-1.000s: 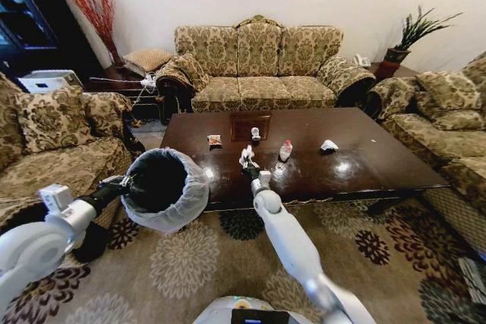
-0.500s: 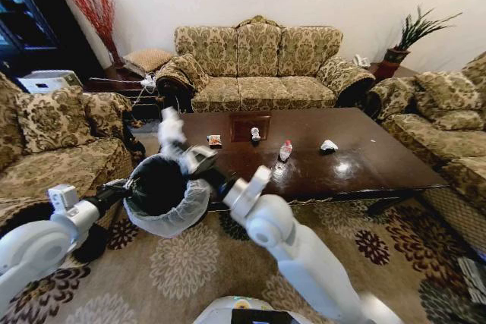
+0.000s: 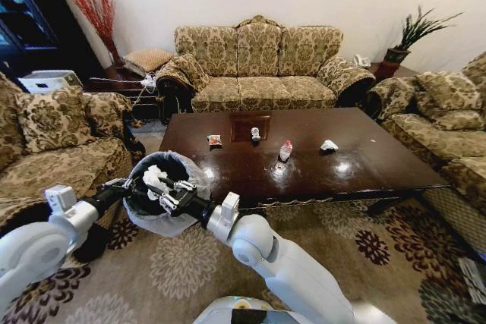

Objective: Move to the front of the table and place the trash on the table into the trash bin.

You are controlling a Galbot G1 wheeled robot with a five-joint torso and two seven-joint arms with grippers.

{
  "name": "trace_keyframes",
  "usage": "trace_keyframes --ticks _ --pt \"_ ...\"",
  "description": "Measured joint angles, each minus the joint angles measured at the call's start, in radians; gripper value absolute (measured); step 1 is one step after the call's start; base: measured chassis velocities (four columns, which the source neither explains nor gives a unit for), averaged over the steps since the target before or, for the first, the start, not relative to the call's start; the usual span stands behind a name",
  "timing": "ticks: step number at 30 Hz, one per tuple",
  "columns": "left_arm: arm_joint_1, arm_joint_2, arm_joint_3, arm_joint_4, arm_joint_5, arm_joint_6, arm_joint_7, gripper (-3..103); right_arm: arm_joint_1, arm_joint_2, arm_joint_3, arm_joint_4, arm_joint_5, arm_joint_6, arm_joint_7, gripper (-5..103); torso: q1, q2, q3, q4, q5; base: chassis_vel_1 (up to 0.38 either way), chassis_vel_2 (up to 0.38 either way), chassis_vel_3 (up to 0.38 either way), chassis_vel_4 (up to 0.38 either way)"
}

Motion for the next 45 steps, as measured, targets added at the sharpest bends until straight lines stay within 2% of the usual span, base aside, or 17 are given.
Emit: trace_keyframes --ticks 3,5,8,9,11,12,13,14,15,16,20,22,29,33,37,40,45 --pt "-0.004 0.001 0.003 0.0 0.001 -0.002 0.001 3 -0.016 -0.007 0.01 0.004 0.006 0.022 -0.001 59 0.0 0.0 0.0 -0.0001 0.0 0.0 0.0 0.0 0.0" --pt "-0.005 0.001 0.003 0.0 0.001 -0.002 0.001 3 -0.023 -0.008 0.014 0.007 0.006 0.035 -0.001 59 0.0 0.0 0.0 -0.0001 0.0 0.0 0.0 0.0 0.0" --pt "-0.007 -0.004 0.004 0.005 0.001 -0.003 0.001 3 -0.046 0.002 0.056 0.017 -0.013 0.095 0.004 76 0.0 0.0 0.0 -0.0001 0.0001 0.0 0.0 0.0 0.0" --pt "-0.007 -0.004 0.004 0.005 0.001 -0.003 0.001 3 -0.046 0.002 0.056 0.017 -0.013 0.095 0.004 76 0.0 0.0 0.0 -0.0001 0.0001 0.0 0.0 0.0 0.0" --pt "-0.006 -0.012 0.002 0.017 0.003 -0.007 0.003 3 -0.071 0.016 0.116 0.016 0.013 0.123 0.031 86 0.0 0.0 0.0 -0.0001 0.0 0.0 0.0 0.0 0.0" --pt "-0.006 -0.012 0.002 0.017 0.003 -0.007 0.003 3 -0.071 0.016 0.116 0.016 0.013 0.123 0.031 86 0.0 0.0 0.0 -0.0001 0.0 0.0 0.0 0.0 0.0" --pt "-0.004 -0.02 -0.001 0.022 0.007 -0.012 0.006 3 -0.082 0.024 0.165 -0.009 0.032 0.141 0.057 91 0.0 0.0 0.0 -0.0001 0.0 0.0 0.0 0.0 0.0" --pt "-0.004 -0.026 -0.002 0.024 0.01 -0.015 0.009 3 -0.086 0.031 0.204 -0.049 0.035 0.148 0.082 91 0.0 0.0 0.0 0.0 0.0001 0.0 0.0 0.0 0.0" --pt "-0.004 -0.032 -0.002 0.023 0.015 -0.018 0.014 3 -0.086 0.036 0.242 -0.107 0.022 0.164 0.121 96 0.0 0.0 0.0 0.0 0.0 0.0 0.0 0.0 0.0" --pt "-0.004 -0.032 -0.002 0.023 0.015 -0.018 0.014 3 -0.086 0.036 0.242 -0.107 0.022 0.164 0.121 96 0.0 0.0 0.0 0.0 0.0 0.0 0.0 0.0 0.0" --pt "-0.018 -0.046 0.021 0.007 0.05 -0.021 0.021 3 -0.058 0.059 0.308 -0.318 -0.013 0.209 0.174 100 0.0 0.0 0.0 -0.0002 -0.0001 0.0 0.0 0.0 0.0" --pt "-0.019 -0.044 0.023 0.007 0.06 -0.024 0.024 3 -0.047 0.071 0.314 -0.356 -0.021 0.21 0.186 100 0.0 0.0 0.0 -0.0002 0.0002 0.0 0.0 0.0 0.0" --pt "-0.022 -0.03 0.018 0.011 0.066 -0.03 0.027 3 0.015 0.121 0.313 -0.468 -0.048 0.209 0.221 100 0.0 0.0 0.0 0.0 -0.0001 -0.043 0.084 0.052 -0.067" --pt "-0.027 -0.031 0.029 0.019 0.077 -0.039 0.029 3 0.059 0.163 0.314 -0.537 -0.058 0.217 0.226 100 0.0 0.0 0.0 0.0002 -0.0002 -0.135 0.202 0.147 -0.204" --pt "-0.026 -0.031 0.034 0.025 0.078 -0.047 0.027 3 0.11 0.219 0.309 -0.627 -0.06 0.209 0.281 100 0.0 0.0 0.0 -0.0001 -0.0001 -0.196 0.273 0.196 -0.284" --pt "-0.025 -0.031 0.034 0.023 0.078 -0.048 0.026 3 0.145 0.257 0.308 -0.707 -0.067 0.209 0.288 100 0.001 0.0 0.0 -0.0002 -0.0002 -0.188 0.268 0.203 -0.235" --pt "-0.023 -0.036 0.034 0.009 0.078 -0.045 0.016 3 0.201 0.27 0.308 -0.849 -0.089 0.213 0.29 100 0.002 -0.001 0.001 0.0 0.0002 -0.098 0.119 0.108 -0.101"
